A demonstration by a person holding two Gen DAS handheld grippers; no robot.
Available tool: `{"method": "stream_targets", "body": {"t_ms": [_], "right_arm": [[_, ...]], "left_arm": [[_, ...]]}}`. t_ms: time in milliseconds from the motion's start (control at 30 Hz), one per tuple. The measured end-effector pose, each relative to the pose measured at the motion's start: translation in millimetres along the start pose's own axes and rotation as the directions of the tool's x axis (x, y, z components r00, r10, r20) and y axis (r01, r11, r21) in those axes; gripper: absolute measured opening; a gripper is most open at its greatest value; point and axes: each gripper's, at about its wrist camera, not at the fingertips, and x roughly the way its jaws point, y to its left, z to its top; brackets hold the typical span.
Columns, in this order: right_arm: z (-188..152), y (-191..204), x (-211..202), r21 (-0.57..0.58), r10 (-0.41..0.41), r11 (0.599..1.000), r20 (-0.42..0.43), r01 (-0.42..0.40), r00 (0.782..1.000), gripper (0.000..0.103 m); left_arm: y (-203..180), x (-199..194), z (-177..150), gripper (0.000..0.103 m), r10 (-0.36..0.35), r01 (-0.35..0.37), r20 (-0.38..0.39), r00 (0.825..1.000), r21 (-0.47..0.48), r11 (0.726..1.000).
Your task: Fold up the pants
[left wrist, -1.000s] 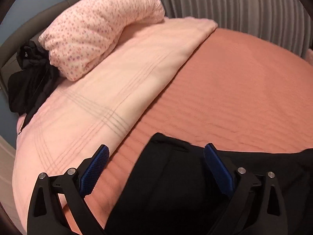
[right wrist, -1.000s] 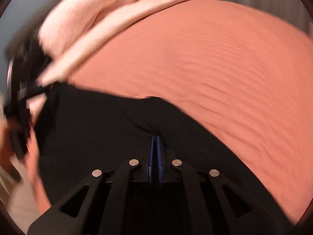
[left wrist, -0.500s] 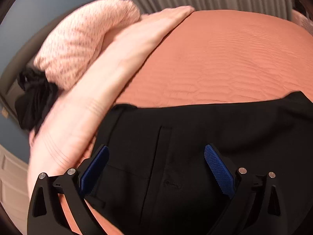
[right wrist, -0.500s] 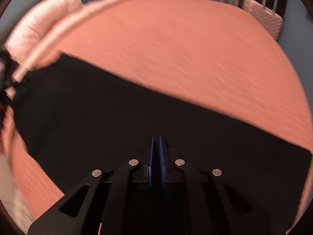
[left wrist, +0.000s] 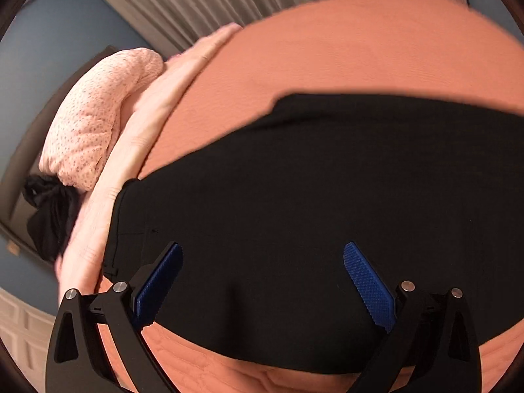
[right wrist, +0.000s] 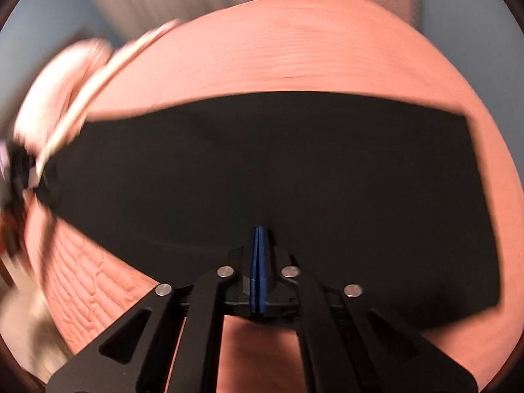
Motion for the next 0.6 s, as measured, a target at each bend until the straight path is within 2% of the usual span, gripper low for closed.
{"method": "stream_targets", "body": {"t_ms": [33, 67, 100, 167, 200, 233, 300, 333, 367, 433, 500, 533, 567, 600], "right_arm": [[0.1, -11.1, -16.0, 0.023, -0.093, 0.995, 0.022, 0.092, 0.995, 0.007], [-1.2, -16.3, -25.1, 0.035, -0.088, 0.996, 0.037, 0.086, 0.995, 0.006], [-3.9, -22.4, -34.5, 0.038, -0.038, 0.999, 0.048, 0.036, 0.998, 0.006], [-13.2, -28.7, -31.4, -0.023, -0.064, 0.998, 0.012, 0.064, 0.998, 0.003], [-21.7, -47.9, -29.5, -0.032, -0.047, 0.998, 0.009, 0.048, 0.999, 0.002], [-25.9, -40.1, -29.8, 0.024, -0.022, 0.999, 0.036, 0.021, 0.999, 0.000], [-18.0, -62.5, -54.2, 0.175, -0.095, 0.981, 0.085, 0.079, 0.992, 0.002], [-15.0, -63.0, -64.4, 0.196, -0.082, 0.979, 0.126, 0.056, 0.989, 0.008], [-8.8, -59.0, -71.5, 0.188, -0.045, 0.982, 0.157, 0.015, 0.987, 0.008], [12.5, -42.1, -64.7, 0.106, -0.018, 0.994, 0.154, 0.002, 0.988, 0.007], [36.2, -40.6, -42.4, 0.057, -0.007, 0.998, 0.135, 0.000, 0.991, 0.007], [46.6, -48.5, -22.4, 0.064, -0.006, 0.998, 0.102, -0.001, 0.995, 0.007], [48.8, -57.0, -0.9, 0.079, -0.038, 0.996, 0.047, 0.034, 0.998, 0.007], [55.5, -65.6, 15.5, 0.081, -0.052, 0.996, 0.027, 0.050, 0.998, 0.001]], "left_arm": [[-3.3, 7.3, -3.3, 0.098, 0.001, -0.001, -0.025, 1.000, -0.003, 1.000], [-3.0, 10.5, -5.6, 0.098, -0.009, 0.009, -0.026, 1.000, -0.026, 1.000], [0.1, 10.9, -6.9, 0.098, -0.017, 0.016, -0.018, 1.000, -0.061, 0.998], [5.9, 16.2, -4.8, 0.098, -0.035, 0.030, -0.047, 0.998, -0.105, 0.994], [7.7, 17.0, -2.9, 0.098, -0.039, 0.032, -0.057, 0.998, -0.123, 0.992], [7.4, 15.4, -0.5, 0.098, -0.036, 0.027, -0.070, 0.997, -0.131, 0.991], [6.7, 7.4, 5.4, 0.098, 0.027, -0.035, -0.081, 0.996, -0.105, 0.994], [4.3, -2.4, 4.0, 0.098, 0.049, -0.056, -0.070, 0.996, -0.095, 0.994], [4.7, -7.4, 3.2, 0.098, 0.048, -0.053, -0.055, 0.997, -0.094, 0.994], [0.3, -15.8, 2.3, 0.098, 0.037, -0.040, -0.039, 0.999, -0.090, 0.995], [-14.0, -9.2, -0.1, 0.098, 0.055, -0.059, -0.068, 0.996, -0.053, 0.997], [-21.3, -6.4, -3.0, 0.098, 0.070, -0.074, -0.092, 0.993, -0.040, 0.996], [-27.4, -8.5, -5.3, 0.097, 0.095, -0.099, -0.086, 0.992, -0.037, 0.994], [-29.0, -10.7, -7.5, 0.097, 0.113, -0.116, -0.071, 0.991, -0.034, 0.993]]}}
